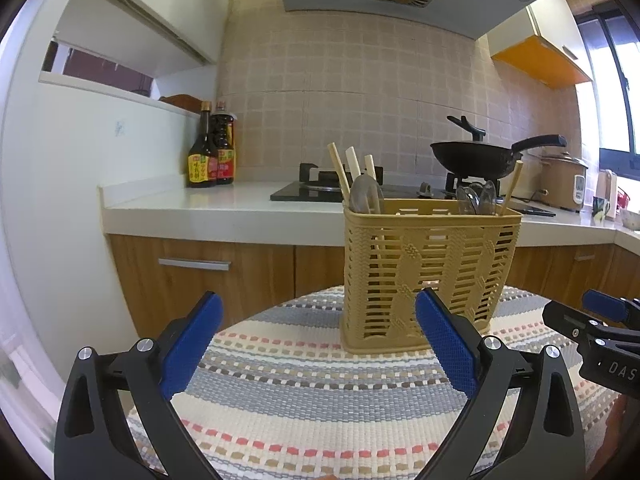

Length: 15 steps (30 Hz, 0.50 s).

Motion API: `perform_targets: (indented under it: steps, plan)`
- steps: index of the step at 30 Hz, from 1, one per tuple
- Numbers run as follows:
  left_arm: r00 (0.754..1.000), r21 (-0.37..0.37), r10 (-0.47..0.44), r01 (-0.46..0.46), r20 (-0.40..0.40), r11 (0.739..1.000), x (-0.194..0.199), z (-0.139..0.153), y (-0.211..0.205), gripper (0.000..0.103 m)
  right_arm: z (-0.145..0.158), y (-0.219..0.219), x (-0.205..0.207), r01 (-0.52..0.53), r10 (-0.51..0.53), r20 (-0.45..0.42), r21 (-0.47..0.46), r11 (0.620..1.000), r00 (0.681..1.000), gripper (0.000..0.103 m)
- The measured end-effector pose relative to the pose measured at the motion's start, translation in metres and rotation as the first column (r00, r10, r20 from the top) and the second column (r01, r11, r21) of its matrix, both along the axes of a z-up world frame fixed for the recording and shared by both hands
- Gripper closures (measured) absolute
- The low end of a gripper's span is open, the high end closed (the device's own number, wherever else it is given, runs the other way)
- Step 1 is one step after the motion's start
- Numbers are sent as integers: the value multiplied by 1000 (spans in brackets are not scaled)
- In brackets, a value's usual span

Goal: Organize utensils

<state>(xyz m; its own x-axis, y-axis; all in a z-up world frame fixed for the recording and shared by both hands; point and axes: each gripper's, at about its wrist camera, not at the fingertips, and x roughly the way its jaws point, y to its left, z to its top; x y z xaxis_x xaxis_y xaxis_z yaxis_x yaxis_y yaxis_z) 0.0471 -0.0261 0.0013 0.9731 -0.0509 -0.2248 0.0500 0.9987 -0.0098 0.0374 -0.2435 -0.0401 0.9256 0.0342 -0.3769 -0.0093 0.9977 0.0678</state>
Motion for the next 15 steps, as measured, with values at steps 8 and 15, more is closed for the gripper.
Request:
perform_targets:
  steps: [8,15]
  plan:
    - [1000,26,-27,27,3,999,-3,0,-6,9,0,3,-1,-5,5,4,-21,1000,1000,22]
    - [999,33,-36,36,5,999,-3,0,-8,9,-1,4,-2,-6,7,6,-25,1000,1000,20]
